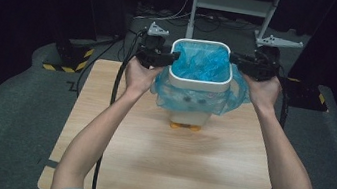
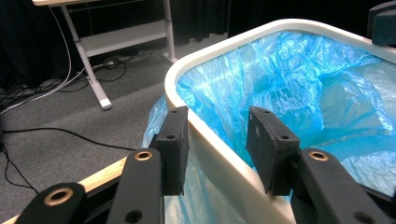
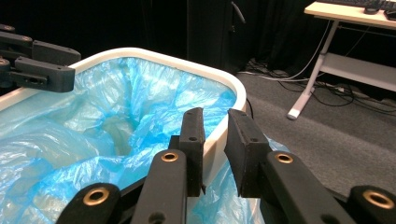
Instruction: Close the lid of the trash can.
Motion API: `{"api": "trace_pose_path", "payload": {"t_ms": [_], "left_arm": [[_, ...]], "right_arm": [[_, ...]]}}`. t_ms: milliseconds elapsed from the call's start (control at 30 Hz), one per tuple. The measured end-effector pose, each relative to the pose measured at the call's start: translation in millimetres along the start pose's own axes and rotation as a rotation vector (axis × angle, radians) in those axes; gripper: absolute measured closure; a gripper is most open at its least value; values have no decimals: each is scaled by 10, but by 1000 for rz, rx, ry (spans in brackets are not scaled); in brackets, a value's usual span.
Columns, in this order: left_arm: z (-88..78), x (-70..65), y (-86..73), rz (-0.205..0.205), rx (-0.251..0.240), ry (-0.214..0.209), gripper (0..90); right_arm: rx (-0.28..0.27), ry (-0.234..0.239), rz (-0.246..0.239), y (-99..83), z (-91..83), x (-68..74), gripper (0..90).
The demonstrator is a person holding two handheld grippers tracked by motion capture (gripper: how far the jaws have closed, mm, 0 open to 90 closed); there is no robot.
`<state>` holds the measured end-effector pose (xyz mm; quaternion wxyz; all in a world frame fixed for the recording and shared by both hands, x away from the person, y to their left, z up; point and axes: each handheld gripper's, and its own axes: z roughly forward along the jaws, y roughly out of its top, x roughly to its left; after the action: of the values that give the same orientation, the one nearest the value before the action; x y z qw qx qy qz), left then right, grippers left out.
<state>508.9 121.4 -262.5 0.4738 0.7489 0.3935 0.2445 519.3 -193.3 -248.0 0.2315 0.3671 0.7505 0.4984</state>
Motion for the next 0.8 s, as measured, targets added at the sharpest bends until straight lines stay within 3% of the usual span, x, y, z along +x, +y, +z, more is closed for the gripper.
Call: {"api": "trace_pose_path", "payload": {"t_ms": [400, 533, 800], "left_arm": [[-80, -1, 20, -9, -29, -1, 524], [-124, 14, 22, -2, -27, 0, 513], [-231, 56, 16, -33, -34, -29, 473]], "right_arm": [[-15, -9, 5, 15, -46, 9, 687], [-13, -34, 4, 15, -74, -11, 634], [-19, -77, 16, 10, -184, -67, 531]]}}
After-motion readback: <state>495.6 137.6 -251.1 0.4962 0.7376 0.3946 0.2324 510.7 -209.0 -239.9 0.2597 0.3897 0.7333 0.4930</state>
